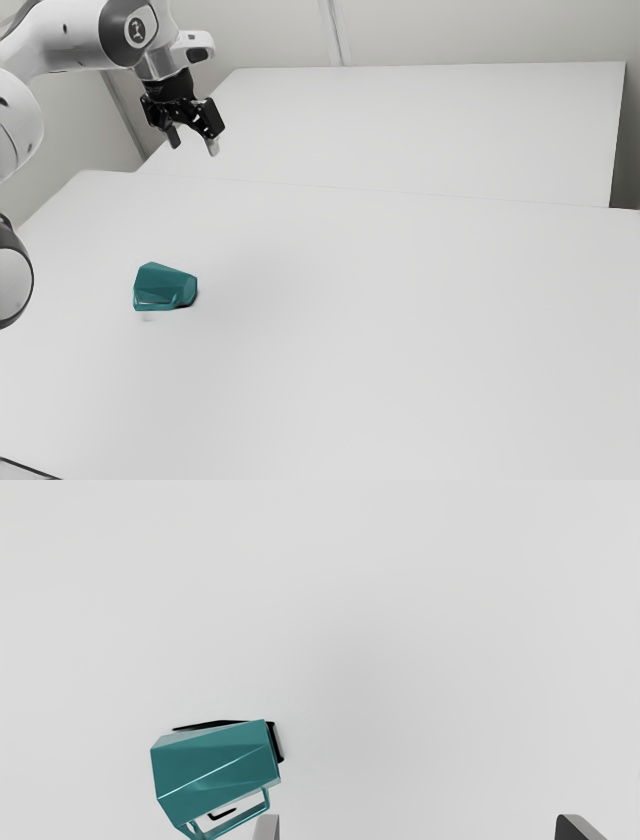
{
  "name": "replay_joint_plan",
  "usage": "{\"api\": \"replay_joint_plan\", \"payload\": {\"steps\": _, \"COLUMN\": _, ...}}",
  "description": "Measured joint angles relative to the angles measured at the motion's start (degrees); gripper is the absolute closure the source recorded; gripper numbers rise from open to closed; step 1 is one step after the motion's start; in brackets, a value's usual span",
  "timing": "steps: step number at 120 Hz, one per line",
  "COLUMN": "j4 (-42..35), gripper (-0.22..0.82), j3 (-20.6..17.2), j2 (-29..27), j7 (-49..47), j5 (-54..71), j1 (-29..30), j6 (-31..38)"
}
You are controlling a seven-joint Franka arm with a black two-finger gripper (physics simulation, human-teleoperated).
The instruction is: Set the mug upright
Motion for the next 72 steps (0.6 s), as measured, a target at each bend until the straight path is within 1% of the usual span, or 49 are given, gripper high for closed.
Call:
{"api": "replay_joint_plan", "payload": {"steps": 31, "j4": -0.5, "gripper": 0.00, "j3": 0.0, "j2": -0.2, "j7": -0.5, "j5": -0.1, "j1": 0.0, "j6": 0.0}}
{"api": "replay_joint_plan", "payload": {"steps": 48, "j4": -3.9, "gripper": 0.00, "j3": 0.1, "j2": -1.8, "j7": -0.9, "j5": -1.2, "j1": 0.1, "j6": 0.0}}
{"api": "replay_joint_plan", "payload": {"steps": 52, "j4": -5.5, "gripper": 0.00, "j3": 0.8, "j2": -2.7, "j7": -0.9, "j5": -2.0, "j1": 0.0, "j6": 0.0}}
{"api": "replay_joint_plan", "payload": {"steps": 59, "j4": -8.1, "gripper": 0.00, "j3": 3.1, "j2": -4.6, "j7": -0.5, "j5": -4.7, "j1": 0.1, "j6": 0.0}}
{"api": "replay_joint_plan", "payload": {"steps": 72, "j4": -11.8, "gripper": 0.00, "j3": 7.3, "j2": -6.6, "j7": 1.9, "j5": -12.0, "j1": 2.5, "j6": 0.0}}
